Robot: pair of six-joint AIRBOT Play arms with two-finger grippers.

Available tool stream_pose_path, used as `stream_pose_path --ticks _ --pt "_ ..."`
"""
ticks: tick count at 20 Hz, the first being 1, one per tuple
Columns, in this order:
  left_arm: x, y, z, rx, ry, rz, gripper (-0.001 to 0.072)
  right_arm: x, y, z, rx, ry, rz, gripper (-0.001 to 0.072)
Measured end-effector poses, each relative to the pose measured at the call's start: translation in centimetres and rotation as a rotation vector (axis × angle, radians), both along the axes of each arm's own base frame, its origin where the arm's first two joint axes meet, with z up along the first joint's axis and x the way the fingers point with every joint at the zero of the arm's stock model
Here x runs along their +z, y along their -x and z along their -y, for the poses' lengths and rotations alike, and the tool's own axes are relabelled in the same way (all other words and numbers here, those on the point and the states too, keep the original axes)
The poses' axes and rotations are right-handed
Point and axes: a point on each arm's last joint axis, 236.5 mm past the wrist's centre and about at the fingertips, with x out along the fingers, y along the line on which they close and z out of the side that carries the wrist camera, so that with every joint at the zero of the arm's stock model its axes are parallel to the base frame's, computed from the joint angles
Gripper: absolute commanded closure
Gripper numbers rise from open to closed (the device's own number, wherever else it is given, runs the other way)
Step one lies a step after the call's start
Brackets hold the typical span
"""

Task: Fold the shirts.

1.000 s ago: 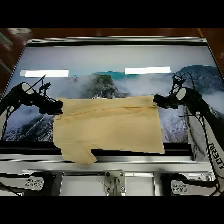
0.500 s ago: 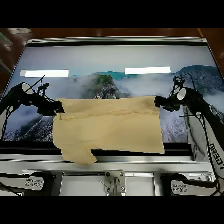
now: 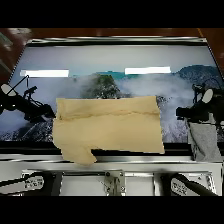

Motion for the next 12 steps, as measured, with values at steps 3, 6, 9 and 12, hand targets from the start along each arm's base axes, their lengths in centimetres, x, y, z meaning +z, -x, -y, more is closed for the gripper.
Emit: stream_pose_path --ticks 3,6,9,12 --pt "-1.7 5.6 1.1 0.054 0.097 -0.065 0.0049 -0.4 3.2 -0.2 -0.044 -0.103 -0.026 0.0158" --pt "-2.9 9.2 2.8 0.103 0.204 -0.076 0.0056 -1.1 4.6 -1.6 -0.057 -0.191 -0.031 0.0158" --pt "-3.8 11.6 4.1 0.118 0.271 -0.092 0.0055 -1.6 4.7 -2.7 -0.074 -0.252 -0.011 0.0158" --pt "-4.7 13.1 5.0 0.114 0.301 -0.102 0.0055 -1.6 3.9 -3.6 -0.093 -0.295 0.031 0.0158"
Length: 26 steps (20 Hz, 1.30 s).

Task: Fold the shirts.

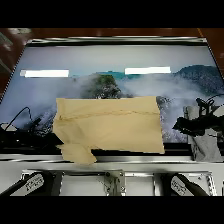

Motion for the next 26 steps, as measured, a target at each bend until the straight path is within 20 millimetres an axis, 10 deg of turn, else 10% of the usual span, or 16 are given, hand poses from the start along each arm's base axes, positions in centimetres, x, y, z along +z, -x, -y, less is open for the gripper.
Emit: stream_pose_path --ticks 9,15,26 --pt "-1.6 0.2 0.5 0.028 0.001 0.036 0.0065 0.3 -1.3 -1.2 -0.051 -0.064 0.049 0.0158" --pt "-2.4 -0.4 0.8 0.073 0.001 0.069 0.0667 0.6 -1.4 -2.0 -0.085 -0.102 0.042 0.0121" --pt "-0.4 -0.5 1.8 -0.004 0.075 0.098 0.0667 -3.3 7.6 -5.3 0.024 -0.204 -0.238 0.0040"
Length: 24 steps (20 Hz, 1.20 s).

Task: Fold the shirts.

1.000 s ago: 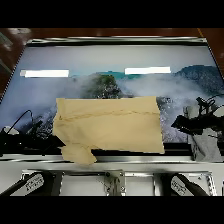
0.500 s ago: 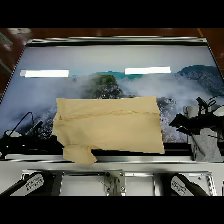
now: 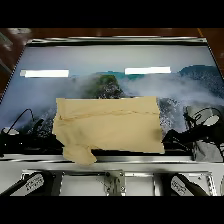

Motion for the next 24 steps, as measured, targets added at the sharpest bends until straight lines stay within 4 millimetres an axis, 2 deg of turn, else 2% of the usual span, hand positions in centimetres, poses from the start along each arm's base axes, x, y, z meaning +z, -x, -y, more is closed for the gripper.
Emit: stream_pose_path --ticks 2,6,11,13,14,15,16,18,19,21,24 --pt "0.2 0.1 0.1 -0.008 0.005 0.001 0.0667 -0.8 1.0 -0.4 -0.004 -0.008 -0.027 0.0041" --pt "0.3 0.1 0.1 -0.023 0.010 0.009 0.0667 -2.2 1.7 -0.8 -0.059 -0.003 -0.047 0.0042" --pt "0.3 0.1 0.1 -0.030 0.010 0.016 0.0668 -3.5 0.6 -2.4 -0.166 -0.056 -0.012 0.0043" --pt "0.3 -0.1 0.0 -0.029 0.006 0.021 0.0667 -3.8 0.6 -3.5 -0.192 -0.107 -0.031 0.0161" --pt "0.3 -0.2 0.0 -0.029 0.004 0.025 0.0667 -4.0 0.6 -4.0 -0.200 -0.131 -0.041 0.0163" --pt "0.4 -0.4 -0.1 -0.029 0.001 0.031 0.0667 -4.1 0.5 -4.4 -0.207 -0.154 -0.048 0.0268" --pt "0.6 -0.7 -0.2 -0.029 -0.002 0.039 0.0667 -4.3 0.4 -4.7 -0.207 -0.168 -0.047 0.0445" --pt "1.0 -1.5 -0.6 -0.028 -0.012 0.062 0.0668 -4.5 0.1 -4.6 -0.194 -0.169 -0.026 0.0617" --pt "1.3 -2.0 -0.8 -0.027 -0.017 0.075 0.0667 -4.1 -0.3 -4.8 -0.189 -0.186 -0.016 0.0648" --pt "1.9 -3.2 -1.4 -0.027 -0.033 0.109 0.0667 -3.3 -1.1 -4.8 -0.151 -0.200 0.020 0.0649" --pt "4.0 -5.9 -2.1 -0.021 -0.045 0.199 0.0668 -0.8 -4.1 -4.2 -0.106 -0.202 0.147 0.0649"
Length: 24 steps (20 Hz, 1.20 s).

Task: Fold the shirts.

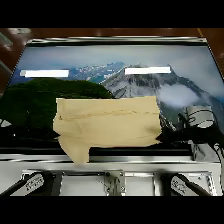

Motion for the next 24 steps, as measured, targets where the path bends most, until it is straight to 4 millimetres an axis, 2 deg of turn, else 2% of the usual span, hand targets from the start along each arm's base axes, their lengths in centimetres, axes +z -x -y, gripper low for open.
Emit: stream_pose_path --ticks 5,9,12,15,18,20,21,22,23,24 --pt "5.2 -5.9 -0.2 0.015 0.028 0.210 0.0668 3.5 -6.5 0.3 0.012 0.089 0.226 0.0650" --pt "7.3 -9.9 -0.7 0.010 0.027 0.284 0.0667 5.2 -12.8 0.3 0.000 0.206 0.374 0.0649" --pt "7.5 -13.2 -0.9 0.001 0.035 0.294 0.0667 6.1 -17.3 0.3 -0.001 0.257 0.442 0.0649" --pt "7.0 -16.6 -1.3 0.008 0.049 0.281 0.0668 5.9 -20.7 0.4 -0.011 0.283 0.457 0.0650" --pt "5.5 -19.4 -1.9 0.032 0.064 0.242 0.0667 4.3 -22.2 1.0 -0.023 0.310 0.423 0.0649" --pt "3.8 -20.4 -2.0 0.051 0.082 0.194 0.0666 2.7 -22.4 1.2 -0.026 0.320 0.387 0.0643" --pt "3.0 -20.7 -1.8 0.056 0.089 0.173 0.0636 1.9 -22.4 1.1 -0.023 0.320 0.368 0.0615" --pt "2.3 -20.7 -1.6 0.054 0.100 0.148 0.0503 1.2 -22.4 1.0 -0.020 0.320 0.352 0.0592" --pt "1.5 -20.6 -1.3 0.049 0.111 0.121 0.0318 0.5 -22.3 0.8 -0.017 0.317 0.335 0.0399" --pt "1.1 -20.5 -1.1 0.048 0.121 0.103 0.0295 0.0 -22.2 0.6 -0.013 0.316 0.325 0.0145"
